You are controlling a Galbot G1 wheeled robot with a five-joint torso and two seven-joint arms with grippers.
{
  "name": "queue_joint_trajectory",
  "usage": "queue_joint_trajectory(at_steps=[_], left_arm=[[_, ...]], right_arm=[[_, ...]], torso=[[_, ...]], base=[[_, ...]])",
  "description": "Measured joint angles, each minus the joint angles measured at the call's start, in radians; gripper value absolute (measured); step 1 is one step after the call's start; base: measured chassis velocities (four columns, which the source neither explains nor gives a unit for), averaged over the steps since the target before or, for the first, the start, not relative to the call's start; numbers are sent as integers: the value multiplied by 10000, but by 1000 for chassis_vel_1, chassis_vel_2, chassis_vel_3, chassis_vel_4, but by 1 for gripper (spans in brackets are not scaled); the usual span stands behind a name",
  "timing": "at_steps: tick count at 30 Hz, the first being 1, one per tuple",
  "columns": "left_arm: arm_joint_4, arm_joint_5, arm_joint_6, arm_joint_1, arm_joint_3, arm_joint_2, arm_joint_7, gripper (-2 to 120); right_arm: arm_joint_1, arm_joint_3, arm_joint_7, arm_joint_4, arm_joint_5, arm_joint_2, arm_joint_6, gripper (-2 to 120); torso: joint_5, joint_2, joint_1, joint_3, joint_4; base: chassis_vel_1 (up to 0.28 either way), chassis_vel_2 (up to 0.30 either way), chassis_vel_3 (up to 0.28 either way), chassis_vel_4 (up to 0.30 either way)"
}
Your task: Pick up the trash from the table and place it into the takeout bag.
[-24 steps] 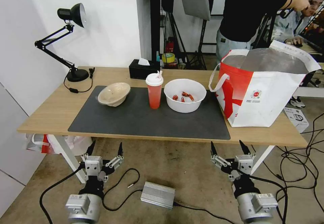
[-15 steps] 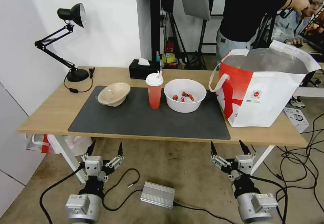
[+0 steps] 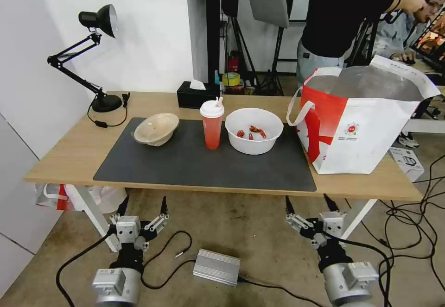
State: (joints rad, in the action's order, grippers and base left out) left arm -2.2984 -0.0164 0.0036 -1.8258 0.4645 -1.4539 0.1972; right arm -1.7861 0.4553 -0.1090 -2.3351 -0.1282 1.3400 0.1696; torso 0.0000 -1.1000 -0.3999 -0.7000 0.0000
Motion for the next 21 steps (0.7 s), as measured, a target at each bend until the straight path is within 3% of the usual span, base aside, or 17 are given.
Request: queue_joint_trajectory(at_steps=[1, 4, 5, 7, 9, 11, 13, 15, 21], left_arm=[[10, -46, 21, -71, -235, 131, 552, 100], [19, -95, 40, -143, -479, 262, 1131, 100], [25, -137, 59, -207, -700, 380, 1643, 100], [27, -155, 67, -236, -795, 435, 1862, 100], [36, -221, 89, -340, -1138, 617, 2659, 100], [43, -269, 108, -411, -1377, 752, 3230, 100], [41, -296, 61, -460, -1503, 820, 3533, 100], [-148, -302, -451, -554, -1505, 926, 3789, 100], [-256, -296, -685, -639, -1451, 967, 3828, 100]], right_arm=[[44, -305, -349, -120, -412, -506, 549, 100], [96, -643, -744, -247, -872, -1074, 1163, 100], [142, -963, -1114, -370, -1306, -1604, 1736, 100], [162, -1095, -1268, -422, -1484, -1825, 1970, 100], [198, -1495, -1743, -660, -1952, -2530, 2685, 100], [102, -1556, -1856, -1119, -1815, -2716, 2699, 100], [58, -1572, -1870, -1210, -1753, -2745, 2666, 100], [32, -1573, -1873, -1275, -1656, -2753, 2590, 100], [-2, -1560, -1873, -1330, -1576, -2700, 2505, 100]], torso=[[1, 0, 0, 0, 0], [0, 0, 0, 0, 0], [0, 0, 0, 0, 0], [0, 0, -1, 0, 0], [2, 1, 0, -1, 3], [-2, 0, 0, 1, 1], [-6, 0, 0, 1, -1], [2, 0, 0, 1, -1], [0, 0, -1, 0, -1]], base=[[0, 0, 0, 0], [0, 0, 0, 0], [0, 0, 0, 0], [0, 0, 0, 0], [0, 0, 0, 0], [0, 0, 0, 0], [0, 0, 0, 0], [0, 0, 0, 0], [0, 0, 0, 0]])
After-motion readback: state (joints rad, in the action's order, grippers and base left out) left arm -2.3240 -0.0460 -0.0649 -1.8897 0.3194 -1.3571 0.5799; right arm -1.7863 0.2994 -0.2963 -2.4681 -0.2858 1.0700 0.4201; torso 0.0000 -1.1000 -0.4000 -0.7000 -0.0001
